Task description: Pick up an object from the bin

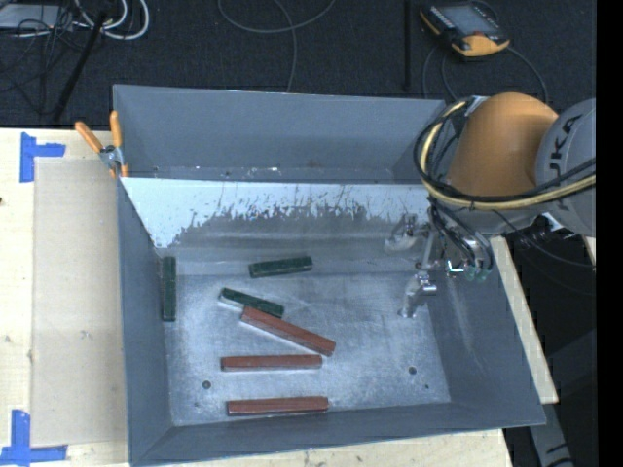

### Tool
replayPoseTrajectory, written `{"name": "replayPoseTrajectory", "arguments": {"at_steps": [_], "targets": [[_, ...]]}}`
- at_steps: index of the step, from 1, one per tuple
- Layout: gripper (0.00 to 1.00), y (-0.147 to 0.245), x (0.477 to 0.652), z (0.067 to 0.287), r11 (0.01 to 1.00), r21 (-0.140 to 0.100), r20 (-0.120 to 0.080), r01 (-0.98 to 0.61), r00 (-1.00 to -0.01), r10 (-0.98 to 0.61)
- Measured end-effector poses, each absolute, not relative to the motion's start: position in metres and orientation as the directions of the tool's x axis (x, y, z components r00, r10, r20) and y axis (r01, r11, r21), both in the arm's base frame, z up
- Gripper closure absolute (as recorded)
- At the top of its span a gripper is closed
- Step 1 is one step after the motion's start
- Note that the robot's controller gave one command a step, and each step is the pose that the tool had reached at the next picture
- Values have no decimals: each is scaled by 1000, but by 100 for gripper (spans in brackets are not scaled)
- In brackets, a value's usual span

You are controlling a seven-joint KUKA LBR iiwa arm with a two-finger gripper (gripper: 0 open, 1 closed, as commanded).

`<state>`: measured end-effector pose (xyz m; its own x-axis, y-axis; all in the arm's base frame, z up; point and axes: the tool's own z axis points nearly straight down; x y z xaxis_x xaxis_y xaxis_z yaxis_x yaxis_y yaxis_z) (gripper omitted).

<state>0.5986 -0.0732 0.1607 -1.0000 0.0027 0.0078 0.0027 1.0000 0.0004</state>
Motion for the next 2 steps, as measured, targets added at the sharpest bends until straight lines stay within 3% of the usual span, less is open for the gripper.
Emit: {"name": "replayPoseTrajectory", "arguments": {"at_steps": [1, 2], "targets": [[0, -73, 600, 165, 1000, 0, 0, 1, -1000, 1], [0, -19, 603, 119, 999, -2, -5, -37, -999, -37]]}}
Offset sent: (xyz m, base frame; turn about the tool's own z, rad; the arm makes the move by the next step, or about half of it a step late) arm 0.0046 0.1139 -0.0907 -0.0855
